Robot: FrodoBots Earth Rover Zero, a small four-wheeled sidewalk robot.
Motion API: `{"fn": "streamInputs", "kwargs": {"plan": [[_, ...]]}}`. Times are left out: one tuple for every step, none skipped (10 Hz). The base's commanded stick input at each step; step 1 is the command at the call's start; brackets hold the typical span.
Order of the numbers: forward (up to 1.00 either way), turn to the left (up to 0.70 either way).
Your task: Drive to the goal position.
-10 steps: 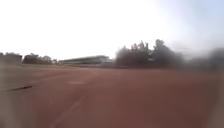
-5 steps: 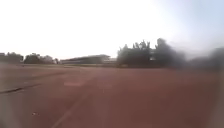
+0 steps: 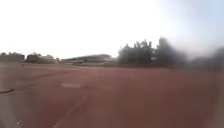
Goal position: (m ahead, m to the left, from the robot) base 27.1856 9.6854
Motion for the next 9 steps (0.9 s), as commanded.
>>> {"fn": "streamInputs", "kwargs": {"plan": [[0.70,0.00],[0.70,0.00],[0.70,0.00],[0.70,0.00],[0.70,0.00],[0.70,0.00],[0.70,0.00],[0.70,0.00],[0.70,0.00]]}}
